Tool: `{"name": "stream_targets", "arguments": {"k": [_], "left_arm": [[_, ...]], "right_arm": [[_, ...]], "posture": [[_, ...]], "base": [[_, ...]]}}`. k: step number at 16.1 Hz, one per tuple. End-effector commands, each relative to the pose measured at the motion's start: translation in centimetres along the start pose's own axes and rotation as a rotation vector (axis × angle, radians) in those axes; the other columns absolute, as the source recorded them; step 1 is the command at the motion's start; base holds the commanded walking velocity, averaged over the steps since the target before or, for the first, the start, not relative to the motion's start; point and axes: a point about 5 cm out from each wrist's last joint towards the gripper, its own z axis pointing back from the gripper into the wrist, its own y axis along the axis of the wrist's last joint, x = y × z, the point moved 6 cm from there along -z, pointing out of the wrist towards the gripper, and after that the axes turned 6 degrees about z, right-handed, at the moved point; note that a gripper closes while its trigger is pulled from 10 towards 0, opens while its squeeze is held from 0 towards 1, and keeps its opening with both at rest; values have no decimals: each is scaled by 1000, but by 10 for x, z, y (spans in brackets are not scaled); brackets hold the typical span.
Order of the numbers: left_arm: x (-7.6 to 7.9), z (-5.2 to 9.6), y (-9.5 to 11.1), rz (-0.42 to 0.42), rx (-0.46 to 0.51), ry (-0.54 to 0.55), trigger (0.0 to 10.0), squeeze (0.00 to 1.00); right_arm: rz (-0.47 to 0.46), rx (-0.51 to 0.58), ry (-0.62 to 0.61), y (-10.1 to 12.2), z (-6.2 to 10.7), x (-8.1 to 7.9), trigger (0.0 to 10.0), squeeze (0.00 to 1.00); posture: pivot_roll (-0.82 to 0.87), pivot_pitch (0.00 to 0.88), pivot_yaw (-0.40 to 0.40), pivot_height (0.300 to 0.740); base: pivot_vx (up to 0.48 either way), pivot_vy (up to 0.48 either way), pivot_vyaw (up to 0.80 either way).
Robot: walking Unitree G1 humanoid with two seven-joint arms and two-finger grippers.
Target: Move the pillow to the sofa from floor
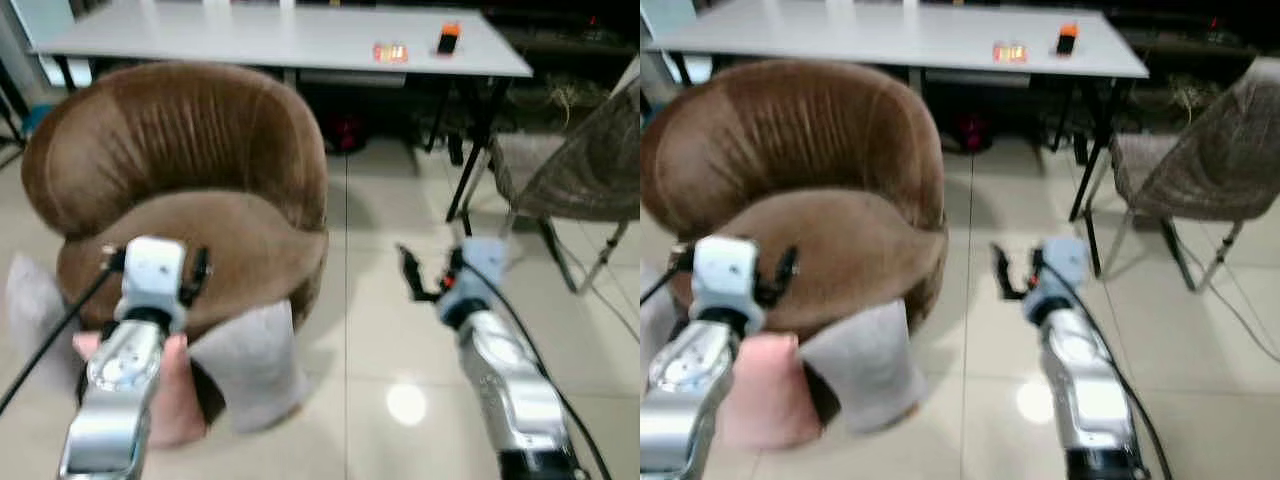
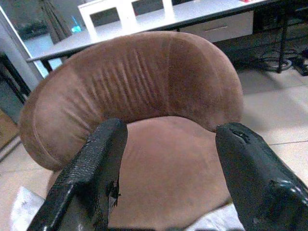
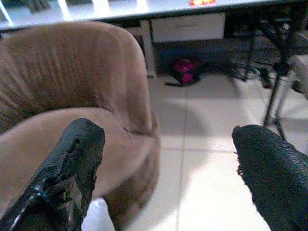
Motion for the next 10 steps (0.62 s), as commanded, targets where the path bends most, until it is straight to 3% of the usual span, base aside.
{"name": "stream_targets", "arguments": {"k": [1,6,10], "left_arm": [[9,-2,5,7,19,-26,10000,0],[3,-1,4,10,11,-3,10000,0],[0,1,2,10,3,3,10000,0]], "right_arm": [[31,1,-37,0,2,13,10000,0],[62,1,22,1,0,3,10000,0],[86,6,87,1,0,-9,10000,0]], "posture": [[-73,0,20,740],[-63,0,17,740],[-58,0,17,740]], "base": [[307,0,0],[307,0,80],[307,0,800]]}}
